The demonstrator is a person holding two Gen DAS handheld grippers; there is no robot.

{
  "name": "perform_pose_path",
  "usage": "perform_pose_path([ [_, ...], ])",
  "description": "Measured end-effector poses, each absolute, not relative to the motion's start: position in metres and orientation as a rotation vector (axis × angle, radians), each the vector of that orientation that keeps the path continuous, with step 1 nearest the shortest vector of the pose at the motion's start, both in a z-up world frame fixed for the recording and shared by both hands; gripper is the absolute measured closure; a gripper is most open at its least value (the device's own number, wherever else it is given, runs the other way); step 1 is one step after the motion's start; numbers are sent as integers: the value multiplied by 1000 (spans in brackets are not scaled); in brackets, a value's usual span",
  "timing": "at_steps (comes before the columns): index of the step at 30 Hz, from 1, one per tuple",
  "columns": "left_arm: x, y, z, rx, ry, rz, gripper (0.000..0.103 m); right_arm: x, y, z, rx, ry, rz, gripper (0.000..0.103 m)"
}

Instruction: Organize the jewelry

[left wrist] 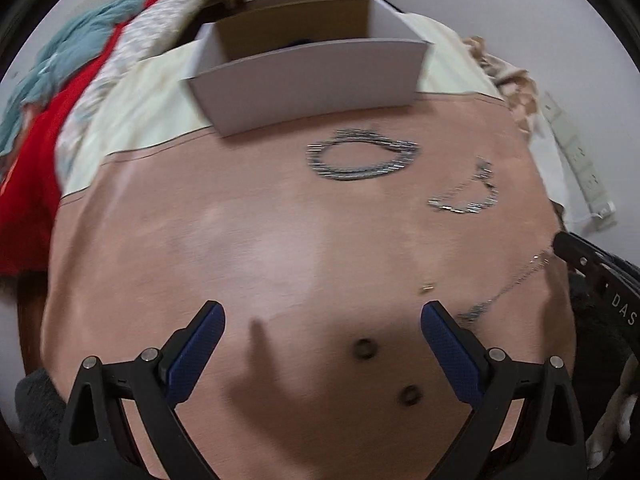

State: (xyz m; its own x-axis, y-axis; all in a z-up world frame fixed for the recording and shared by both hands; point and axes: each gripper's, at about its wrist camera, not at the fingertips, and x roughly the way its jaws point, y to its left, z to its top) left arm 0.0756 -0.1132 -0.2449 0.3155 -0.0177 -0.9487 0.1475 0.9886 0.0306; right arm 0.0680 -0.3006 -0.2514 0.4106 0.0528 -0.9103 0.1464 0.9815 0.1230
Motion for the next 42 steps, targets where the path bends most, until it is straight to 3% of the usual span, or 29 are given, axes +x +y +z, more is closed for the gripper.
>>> perform_pose_path([
  [8, 85, -139, -259, 167, 1261, -195, 48, 67, -316, -255, 237, 1159, -77, 93],
  [12, 86, -144, -259, 179, 1247, -214, 64, 67, -317, -254, 240, 1157, -80, 93],
  [14, 86, -146, -258, 178, 1245, -223, 81, 67, -317, -254, 244, 1156, -80, 93],
  [16, 84, -146, -257, 178, 1241, -232, 84, 68, -316, -254, 242, 1155, -80, 93],
  [19, 82, -145, -257, 175, 1237, -246, 97, 67, -315, -254, 243, 1154, -80, 93],
  [28, 76, -139, -241, 148, 1206, -263, 98, 64, -311, -240, 243, 1129, -60, 93],
  [42, 121, -86, -130, 0, 1048, -245, 98, 95, -258, -137, 226, 1006, 180, 93],
])
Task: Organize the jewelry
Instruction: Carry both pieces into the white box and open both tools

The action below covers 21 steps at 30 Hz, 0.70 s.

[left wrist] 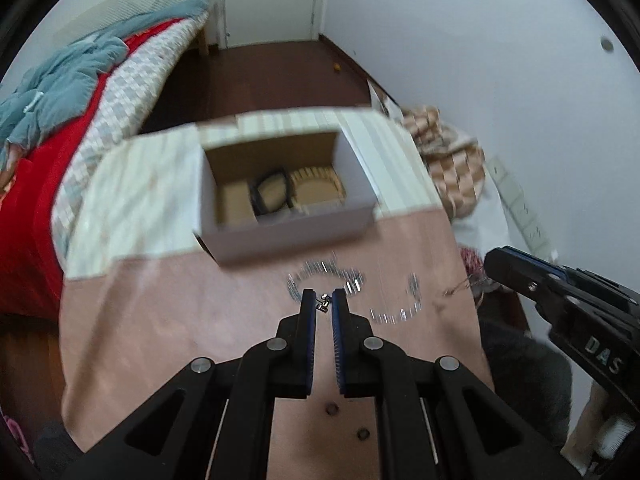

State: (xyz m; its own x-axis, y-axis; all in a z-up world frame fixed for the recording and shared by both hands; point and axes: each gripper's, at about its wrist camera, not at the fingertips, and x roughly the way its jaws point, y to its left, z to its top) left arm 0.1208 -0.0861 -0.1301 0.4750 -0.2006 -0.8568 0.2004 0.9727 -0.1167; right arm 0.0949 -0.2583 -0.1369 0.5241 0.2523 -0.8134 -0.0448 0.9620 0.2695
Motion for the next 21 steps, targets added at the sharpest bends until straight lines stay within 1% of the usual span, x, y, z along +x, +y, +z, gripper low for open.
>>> perform_pose_path([
  [7, 177, -58, -96, -24, 992, -211, 98, 153, -231, -73, 172, 910, 250, 93],
  [11, 215, -43, -98, -27, 1011, -188, 98, 200, -215, -61, 148, 908, 264, 93],
  [15, 254, -33, -121, -42, 1086, -179, 98, 245, -200, -80, 132, 960, 267, 93],
  [21, 295, -27, -165, -64, 1203, -187, 98, 290, -187, -139, 109, 1076, 256, 93],
])
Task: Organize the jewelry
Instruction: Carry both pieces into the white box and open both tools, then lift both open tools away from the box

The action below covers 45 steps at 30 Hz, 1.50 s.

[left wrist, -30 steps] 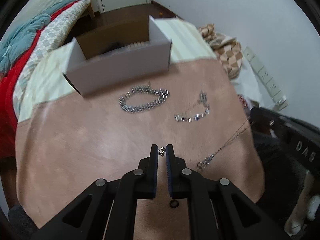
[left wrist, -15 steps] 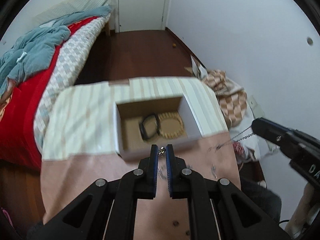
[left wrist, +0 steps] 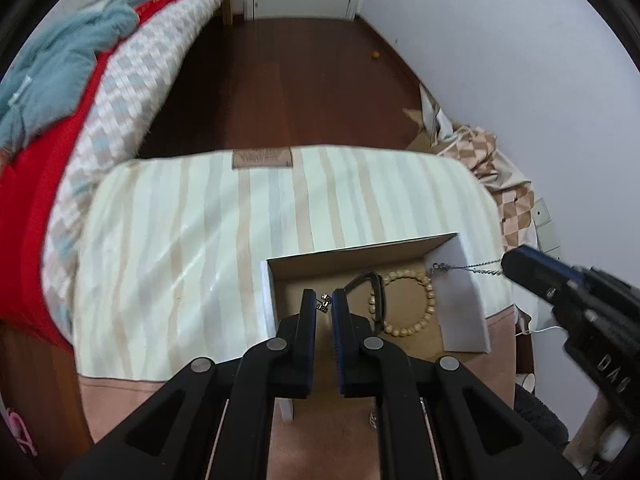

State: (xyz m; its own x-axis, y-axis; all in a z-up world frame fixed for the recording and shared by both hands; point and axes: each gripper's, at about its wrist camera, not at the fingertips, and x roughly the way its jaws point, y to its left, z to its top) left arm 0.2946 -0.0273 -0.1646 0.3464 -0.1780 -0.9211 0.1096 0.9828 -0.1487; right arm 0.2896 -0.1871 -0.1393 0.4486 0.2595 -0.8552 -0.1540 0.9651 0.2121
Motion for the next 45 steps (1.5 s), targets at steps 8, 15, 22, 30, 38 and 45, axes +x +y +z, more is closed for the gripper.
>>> perform_pose_path([
  [8, 320, -26, -186, -67, 1266, -155, 94, 313, -186, -183, 93, 1153, 262, 93],
  [15, 320, -17, -170, -36, 1202, -76, 88, 316, -183, -191, 64, 1206, 265, 92],
  [22, 303, -2, -154, -9, 1120, 16, 27, 305, -188, -184, 65, 1201, 257, 45],
  [30, 272, 4, -157, 21, 1097, 87, 3, 283, -190, -180, 5, 1194, 177, 10],
  [38, 238, -3, -164, 29, 1090, 103, 2, 255, -189, -191, -57, 1198, 101, 0],
  [45, 220, -7, -154, 40, 1058, 124, 2, 240, -188, -183, -52, 1172, 81, 0],
])
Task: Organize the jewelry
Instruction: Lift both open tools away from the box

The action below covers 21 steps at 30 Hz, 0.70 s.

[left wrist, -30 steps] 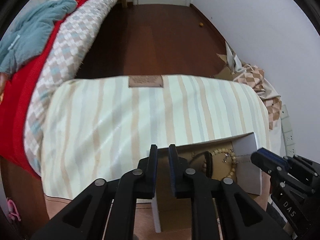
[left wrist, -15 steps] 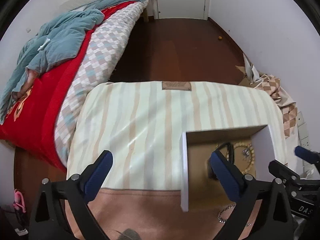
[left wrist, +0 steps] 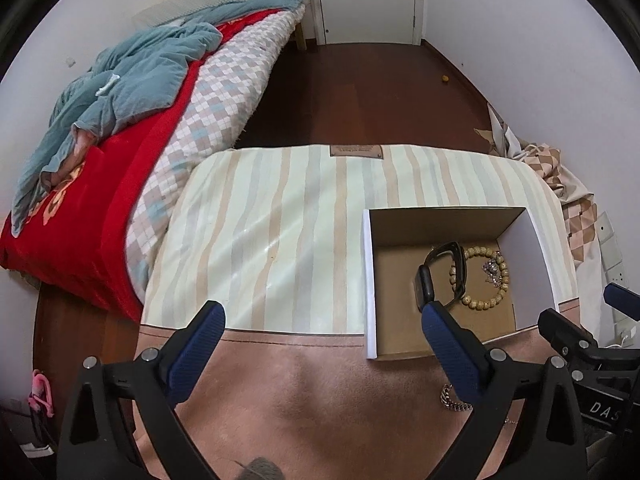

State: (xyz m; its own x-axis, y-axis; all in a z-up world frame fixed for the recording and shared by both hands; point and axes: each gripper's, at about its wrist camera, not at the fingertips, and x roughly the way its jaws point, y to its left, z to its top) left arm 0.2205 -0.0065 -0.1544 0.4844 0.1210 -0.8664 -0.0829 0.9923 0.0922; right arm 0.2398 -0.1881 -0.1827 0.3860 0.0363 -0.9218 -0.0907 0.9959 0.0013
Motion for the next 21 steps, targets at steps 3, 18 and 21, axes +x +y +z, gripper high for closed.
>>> perform_pose_path([
  [3, 212, -6, -146, 28, 1046, 125, 2, 233, -188, -175, -54, 1154, 79, 0],
  [18, 151, -9, -87, 21, 889, 125, 2, 175, -190, -101, -76, 969, 38, 0],
  [21, 138, -9, -79, 11, 871, 117, 2, 159, -189, -87, -73, 936, 39, 0],
])
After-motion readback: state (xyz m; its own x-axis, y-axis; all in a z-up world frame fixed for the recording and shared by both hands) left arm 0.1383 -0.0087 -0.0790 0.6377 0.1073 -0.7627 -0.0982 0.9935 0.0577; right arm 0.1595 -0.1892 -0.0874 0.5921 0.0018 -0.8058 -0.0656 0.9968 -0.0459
